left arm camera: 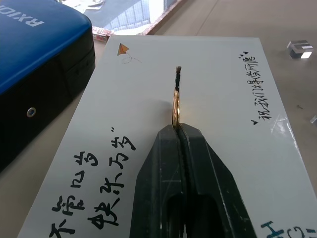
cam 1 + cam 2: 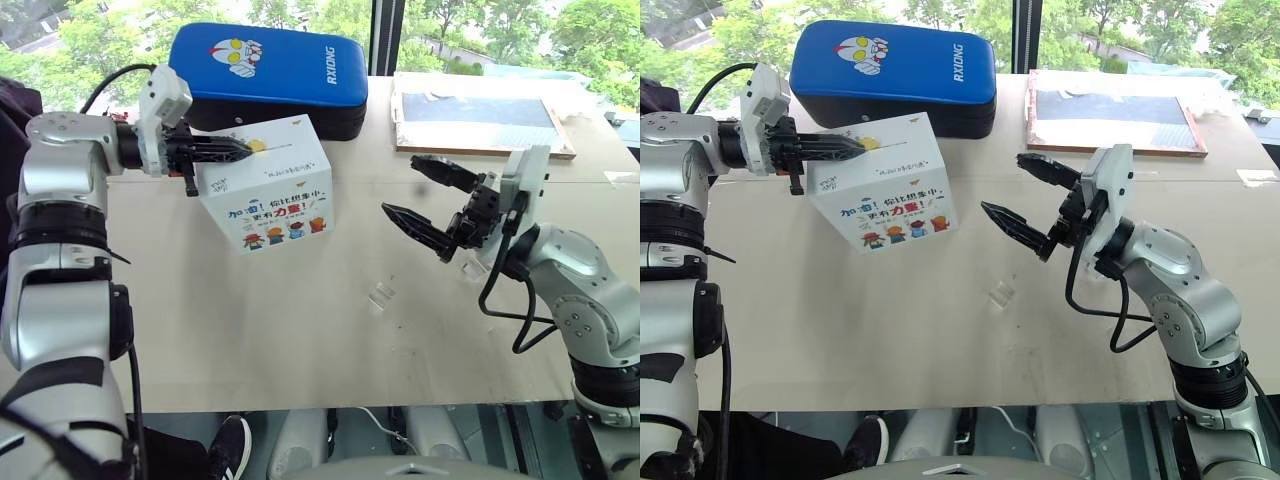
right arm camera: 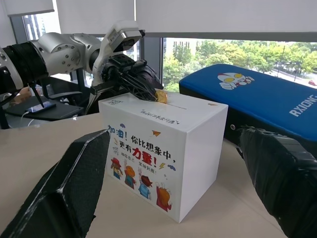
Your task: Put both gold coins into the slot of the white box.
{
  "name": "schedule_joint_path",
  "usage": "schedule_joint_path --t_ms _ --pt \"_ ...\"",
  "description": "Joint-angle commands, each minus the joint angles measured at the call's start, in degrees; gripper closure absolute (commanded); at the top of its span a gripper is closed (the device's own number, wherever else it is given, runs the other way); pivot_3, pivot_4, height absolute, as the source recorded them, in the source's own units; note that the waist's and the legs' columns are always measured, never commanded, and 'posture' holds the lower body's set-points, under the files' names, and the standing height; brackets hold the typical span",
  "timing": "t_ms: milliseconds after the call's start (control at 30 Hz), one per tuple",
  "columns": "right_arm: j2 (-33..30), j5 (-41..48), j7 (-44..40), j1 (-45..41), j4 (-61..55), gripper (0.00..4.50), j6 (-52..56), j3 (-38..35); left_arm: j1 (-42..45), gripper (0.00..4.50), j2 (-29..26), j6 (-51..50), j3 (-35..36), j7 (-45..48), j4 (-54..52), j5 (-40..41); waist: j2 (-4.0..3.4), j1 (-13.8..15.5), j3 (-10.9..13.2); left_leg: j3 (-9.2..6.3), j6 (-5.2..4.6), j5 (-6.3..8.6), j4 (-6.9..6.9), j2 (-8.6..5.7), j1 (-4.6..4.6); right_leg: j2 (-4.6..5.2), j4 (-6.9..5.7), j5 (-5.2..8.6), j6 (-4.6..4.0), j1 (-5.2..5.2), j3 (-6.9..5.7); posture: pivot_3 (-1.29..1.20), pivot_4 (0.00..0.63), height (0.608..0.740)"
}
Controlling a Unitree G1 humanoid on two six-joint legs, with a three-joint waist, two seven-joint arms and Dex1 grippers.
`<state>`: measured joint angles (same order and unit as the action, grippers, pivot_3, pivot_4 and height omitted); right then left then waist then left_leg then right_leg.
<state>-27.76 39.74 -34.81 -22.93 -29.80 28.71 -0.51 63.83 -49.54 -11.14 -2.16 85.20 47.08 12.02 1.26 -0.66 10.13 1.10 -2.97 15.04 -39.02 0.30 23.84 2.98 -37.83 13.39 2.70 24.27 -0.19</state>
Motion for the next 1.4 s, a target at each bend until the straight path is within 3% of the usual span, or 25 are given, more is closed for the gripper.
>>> schedule_joint_path --t_ms 33,167,367,467,567,700,833,933,1033,1167,1267,1400 --pt "-0.21 0.93 0.12 -0.17 -2.53 0.05 -0.05 -1.44 1.68 4.5 0.3 3.14 -0.17 0.08 3.12 -2.3 0.0 0.01 0.0 0.0 0.0 0.0 -0.03 0.0 0.0 0.0 -0.03 0.0 0.0 0.0 0.0 0.0 0.15 0.74" --pt "-0.1 1.06 0.43 0.05 -2.93 0.05 0.15 -1.38 2.93 4.5 0.99 4.59 0.18 0.14 5.11 -2.94 0.0 0.02 0.0 -0.01 0.0 0.0 -0.12 0.0 -0.01 0.0 -0.11 0.0 0.0 -0.01 0.0 0.0 0.15 0.74" --pt "0.03 1.36 0.7 0.13 -3.18 0.0 0.54 -1.27 4.46 1.87 1.68 8.66 0.68 -2.57 8.04 -4.66 0.01 0.01 -0.01 -0.01 -0.01 0.0 -0.18 0.0 -0.02 0.0 -0.12 -0.01 0.01 -0.04 0.0 0.0 0.15 0.74" --pt "-0.01 1.47 0.86 0.45 -3.19 0.0 0.82 -1.42 5.89 1.87 2.41 7.7 3.42 -2.55 7.71 -1.8 0.01 0.02 -0.01 -0.02 -0.01 0.0 -0.18 0.0 -0.02 0.01 -0.12 -0.01 0.01 -0.04 0.0 0.0 0.15 0.74" --pt "-0.66 2.14 0.58 2.08 -3.6 0.0 1.4 -2.14 6.94 1.87 3.78 -1.9 8.41 0.79 0.74 6.4 0.04 0.12 0.01 -0.05 -0.01 0.0 -0.18 0.0 0.01 0.01 -0.12 -0.01 0.01 -0.04 -0.04 0.0 0.15 0.74" --pt "-3.6 2.19 -2.41 7.48 -3.71 0.0 0.73 -4.04 -2.63 1.87 5.03 -20.87 12.51 1.29 -25.44 21.19 0.14 -0.07 0.08 -0.11 0.0 0.0 -0.22 0.01 0.16 0.09 -0.03 0.0 0.02 -0.03 -0.11 0.0 0.15 0.74" --pt "-5.29 3.46 -4.76 14.3 -2.83 0.0 -0.23 -7.59 -19.06 1.87 8.28 -33.84 14.16 -10.29 -52.63 31.71 -0.02 -0.2 -0.02 0.02 0.01 0.0 -0.18 0.0 -0.04 0.29 -0.02 0.1 0.19 -0.15 0.12 0.0 0.15 0.74" --pt "-6.35 2.63 -7.63 18.96 -2.44 0.0 -1.8 -8.77 -31.15 1.87 10.67 -36.29 13.16 -19.33 -64.54 31.76 -0.01 -0.19 -0.01 -0.09 -0.03 0.03 -0.11 0.01 -0.08 0.51 -0.15 0.09 0.17 -0.12 0.18 0.0 0.15 0.74" --pt "-6.93 1.48 -9.95 23.41 -1.05 0.0 -3.46 -9.53 -42.76 1.87 10.08 -32.1 8.97 -25.14 -71.85 24.07 -0.02 -0.06 -0.01 -0.13 -0.06 0.05 -0.1 0.02 -0.27 0.45 -0.17 0.08 0.12 -0.27 0.19 0.0 0.15 0.74" --pt "-8.4 -3.43 -14.6 29.72 3.18 0.0 -8.64 -9.27 -53.99 1.87 13.16 -27.6 6.38 -32.38 -75.02 18.99 -0.03 0.29 -0.02 -0.08 -0.06 0.04 -0.1 0.01 -0.62 0.19 -0.05 0.09 0.07 -0.68 0.29 0.0 0.15 0.74" --pt "-8.02 -7.44 -16.21 34.55 6.75 0.0 -13.21 -8.42 -62.76 1.87 15.65 -21.86 4.11 -36.54 -75.55 14.04 -0.02 0.55 -0.03 0.11 -0.07 0.06 -0.09 -0.01 -0.92 0.57 0.02 0.19 -0.08 -0.93 0.4 0.0 0.15 0.74" --pt "-5.69 -13.0 -15.35 36.93 11.82 0.0 -19.76 -7.27 -66.84 1.87 19.01 -18.11 3.49 -40.3 -73.07 11.8 -0.06 0.92 -0.09 0.11 -0.06 0.05 -0.09 0.0 -0.94 0.6 -0.03 0.17 -0.2 -0.92 0.38 0.0 0.15 0.74"
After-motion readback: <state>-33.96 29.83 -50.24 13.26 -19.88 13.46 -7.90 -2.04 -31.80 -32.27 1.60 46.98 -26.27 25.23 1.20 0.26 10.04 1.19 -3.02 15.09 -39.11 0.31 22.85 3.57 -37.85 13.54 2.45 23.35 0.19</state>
